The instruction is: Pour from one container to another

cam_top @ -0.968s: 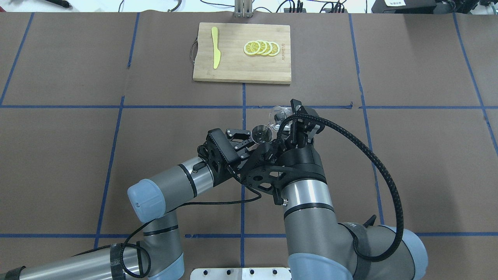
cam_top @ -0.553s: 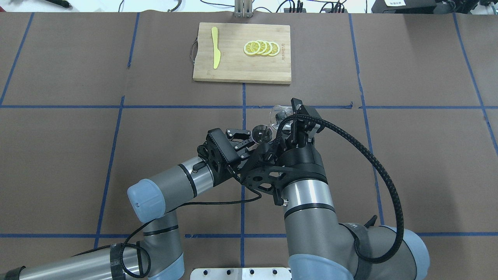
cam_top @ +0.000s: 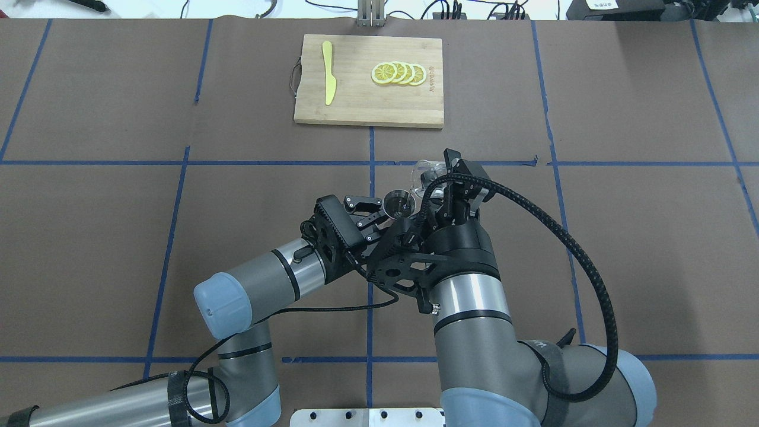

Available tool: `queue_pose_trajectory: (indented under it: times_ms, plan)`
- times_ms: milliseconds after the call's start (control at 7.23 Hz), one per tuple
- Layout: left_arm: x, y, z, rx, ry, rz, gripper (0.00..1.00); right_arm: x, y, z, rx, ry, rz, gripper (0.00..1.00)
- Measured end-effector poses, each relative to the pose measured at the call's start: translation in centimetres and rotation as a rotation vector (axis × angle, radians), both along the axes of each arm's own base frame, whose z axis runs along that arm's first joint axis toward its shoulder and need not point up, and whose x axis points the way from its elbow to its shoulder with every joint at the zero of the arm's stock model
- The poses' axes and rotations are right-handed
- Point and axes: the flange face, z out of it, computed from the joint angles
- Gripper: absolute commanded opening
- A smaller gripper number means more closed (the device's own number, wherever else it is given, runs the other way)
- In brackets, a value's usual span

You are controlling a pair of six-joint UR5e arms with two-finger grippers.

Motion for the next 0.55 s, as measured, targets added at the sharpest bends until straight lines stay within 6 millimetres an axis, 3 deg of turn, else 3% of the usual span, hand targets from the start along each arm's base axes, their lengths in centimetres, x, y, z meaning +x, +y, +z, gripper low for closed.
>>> queue_pose_trajectory:
  times_ms: [553]
  plan:
    - [0.0, 0.01, -0.01, 0.0, 0.0, 0.001, 0.0, 0.12, 0.09, -0.68, 0.0, -0.023, -0.001, 0.0]
